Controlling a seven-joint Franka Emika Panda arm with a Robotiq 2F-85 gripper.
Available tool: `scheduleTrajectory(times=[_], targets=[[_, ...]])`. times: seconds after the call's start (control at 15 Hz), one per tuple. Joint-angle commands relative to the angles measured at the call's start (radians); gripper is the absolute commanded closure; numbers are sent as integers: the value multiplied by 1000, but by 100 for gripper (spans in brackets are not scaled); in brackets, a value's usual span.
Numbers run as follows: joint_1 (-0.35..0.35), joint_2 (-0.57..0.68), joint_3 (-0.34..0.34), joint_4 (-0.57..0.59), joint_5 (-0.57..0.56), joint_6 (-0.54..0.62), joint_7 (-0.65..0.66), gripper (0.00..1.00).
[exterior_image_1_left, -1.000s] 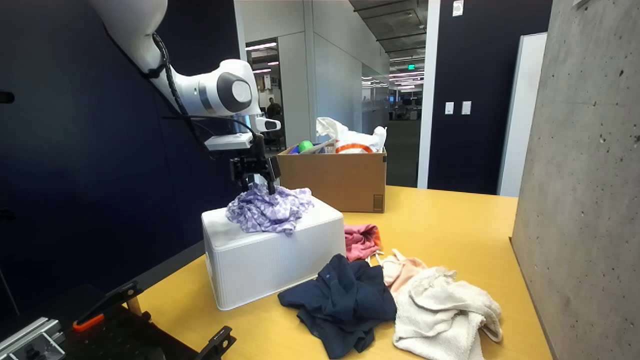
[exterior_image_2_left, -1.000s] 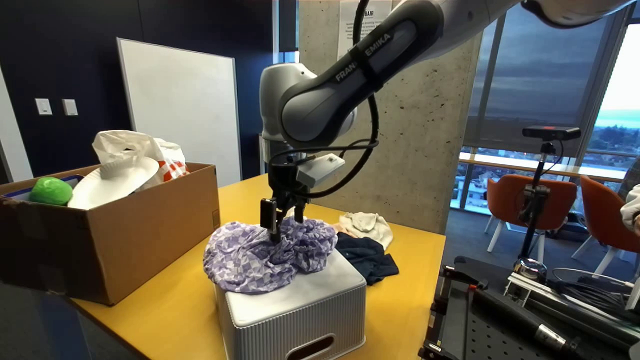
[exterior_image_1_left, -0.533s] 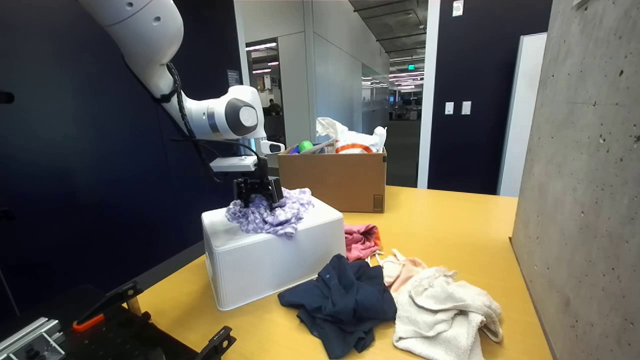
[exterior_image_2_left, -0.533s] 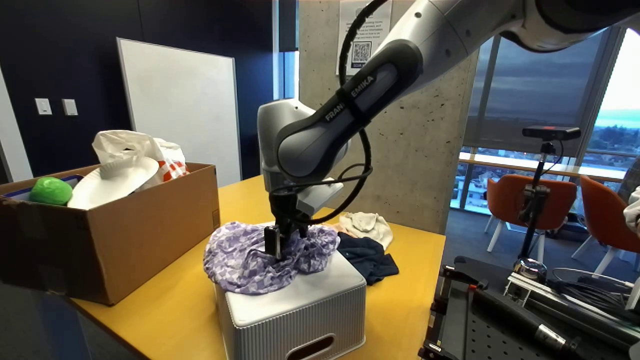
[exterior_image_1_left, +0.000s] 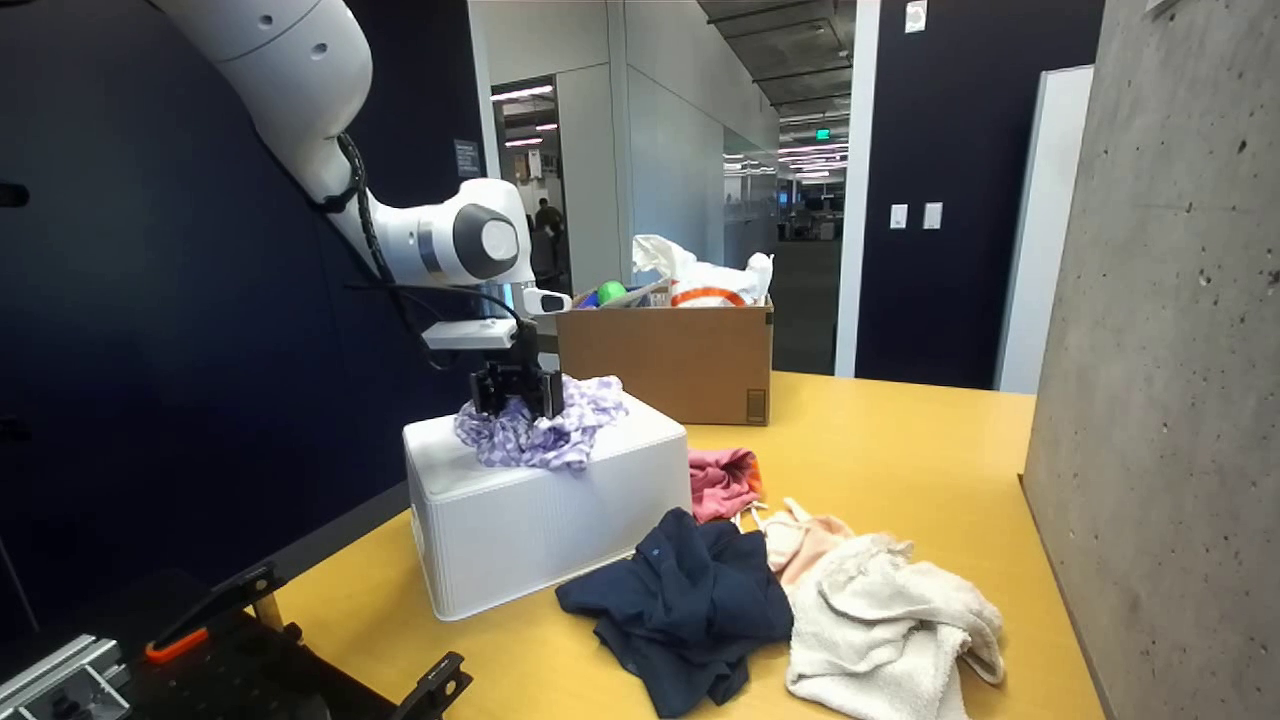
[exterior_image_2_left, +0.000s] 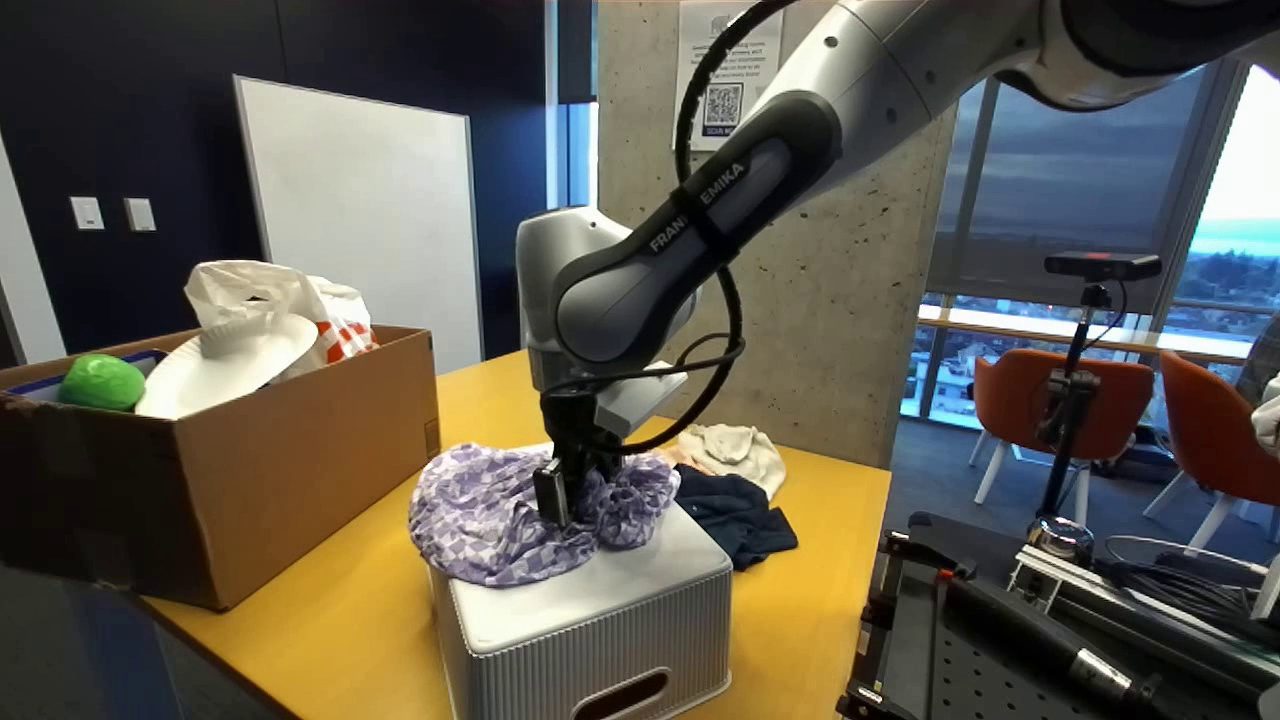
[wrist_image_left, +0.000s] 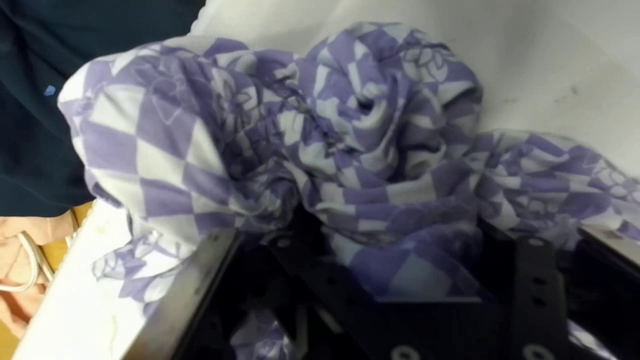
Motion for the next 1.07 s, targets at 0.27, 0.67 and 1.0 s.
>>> scheduleTrajectory(times=[0.27, 0.67, 1.0], targets=[[8, -51, -13, -26, -4, 40, -7, 97], [-13, -186, -45, -64, -9, 102, -3, 94], [-40, -405, -94, -257, -26, 164, 30, 94]])
